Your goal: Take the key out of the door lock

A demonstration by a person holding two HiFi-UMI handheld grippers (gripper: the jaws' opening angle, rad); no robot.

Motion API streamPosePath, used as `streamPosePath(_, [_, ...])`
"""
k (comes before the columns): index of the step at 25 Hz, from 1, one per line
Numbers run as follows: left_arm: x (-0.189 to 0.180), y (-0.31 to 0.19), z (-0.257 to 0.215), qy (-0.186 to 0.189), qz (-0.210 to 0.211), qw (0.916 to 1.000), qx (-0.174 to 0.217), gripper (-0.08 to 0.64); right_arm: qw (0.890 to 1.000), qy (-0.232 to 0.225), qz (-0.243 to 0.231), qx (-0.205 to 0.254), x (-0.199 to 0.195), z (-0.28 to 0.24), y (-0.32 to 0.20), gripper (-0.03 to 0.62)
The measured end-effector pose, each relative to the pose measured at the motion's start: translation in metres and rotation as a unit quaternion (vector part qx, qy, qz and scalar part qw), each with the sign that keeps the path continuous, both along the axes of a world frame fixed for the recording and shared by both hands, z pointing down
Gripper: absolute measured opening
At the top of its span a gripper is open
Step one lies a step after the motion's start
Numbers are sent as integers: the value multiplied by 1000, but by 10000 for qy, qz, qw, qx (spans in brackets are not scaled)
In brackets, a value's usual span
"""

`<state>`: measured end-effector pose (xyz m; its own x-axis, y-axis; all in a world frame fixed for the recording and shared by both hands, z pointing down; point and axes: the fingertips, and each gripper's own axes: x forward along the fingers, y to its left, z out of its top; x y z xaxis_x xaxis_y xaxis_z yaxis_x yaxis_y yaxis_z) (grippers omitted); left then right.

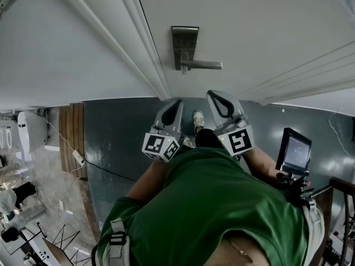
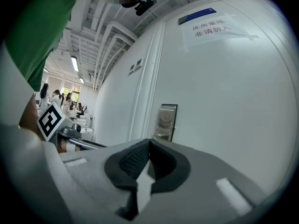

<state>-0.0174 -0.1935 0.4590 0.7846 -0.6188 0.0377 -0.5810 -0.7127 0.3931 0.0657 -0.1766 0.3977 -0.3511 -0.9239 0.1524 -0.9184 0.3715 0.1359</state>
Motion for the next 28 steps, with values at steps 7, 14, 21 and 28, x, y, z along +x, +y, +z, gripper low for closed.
streamPosePath(7, [0, 1, 13, -209, 30, 9998, -70, 0, 9981, 493, -29, 358, 3, -11, 0, -3])
streamPosePath(14, [-3, -1, 23, -184, -32, 9995, -242, 2, 9937, 923, -202, 596, -4, -22, 2, -3])
streamPosePath(21, [0, -1, 29, 111, 30, 9983, -564, 81, 9906, 921, -325, 960, -12, -39, 5, -2])
streamPosePath(28, [4, -17, 30, 867, -49, 9884, -1249, 140, 9893, 929, -336, 1075, -13, -48, 3, 0])
